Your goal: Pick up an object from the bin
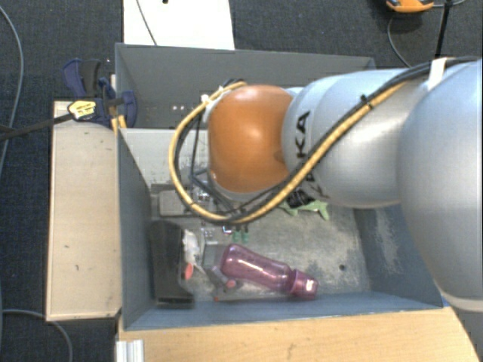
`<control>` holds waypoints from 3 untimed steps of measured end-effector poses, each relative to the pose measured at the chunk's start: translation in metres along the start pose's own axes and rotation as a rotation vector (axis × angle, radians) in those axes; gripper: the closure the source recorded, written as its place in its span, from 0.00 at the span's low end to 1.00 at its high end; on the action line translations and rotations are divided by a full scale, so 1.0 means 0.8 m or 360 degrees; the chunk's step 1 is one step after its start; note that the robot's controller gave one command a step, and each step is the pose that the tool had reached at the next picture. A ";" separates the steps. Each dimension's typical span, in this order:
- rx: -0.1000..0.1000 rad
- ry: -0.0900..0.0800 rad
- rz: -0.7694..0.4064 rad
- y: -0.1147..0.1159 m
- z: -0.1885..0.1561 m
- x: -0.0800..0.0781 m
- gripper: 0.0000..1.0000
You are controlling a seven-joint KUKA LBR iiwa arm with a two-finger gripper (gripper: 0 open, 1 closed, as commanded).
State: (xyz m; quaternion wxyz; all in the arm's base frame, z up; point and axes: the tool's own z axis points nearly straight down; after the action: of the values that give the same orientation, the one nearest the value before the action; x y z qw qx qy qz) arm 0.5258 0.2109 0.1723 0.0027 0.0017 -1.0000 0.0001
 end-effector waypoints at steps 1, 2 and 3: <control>-0.0003 -0.0012 0.0010 -0.002 -0.006 -0.002 0.00; -0.0005 -0.0016 0.0045 -0.006 0.001 0.000 0.00; -0.0003 -0.0012 0.0145 -0.099 0.015 0.025 0.00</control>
Offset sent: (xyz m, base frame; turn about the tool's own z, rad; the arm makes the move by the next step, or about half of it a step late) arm -0.0417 -0.0580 -0.1023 0.3842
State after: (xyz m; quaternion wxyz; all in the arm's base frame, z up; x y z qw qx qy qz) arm 0.5059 0.1317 0.1608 -0.0012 -0.0439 -0.9990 -0.0008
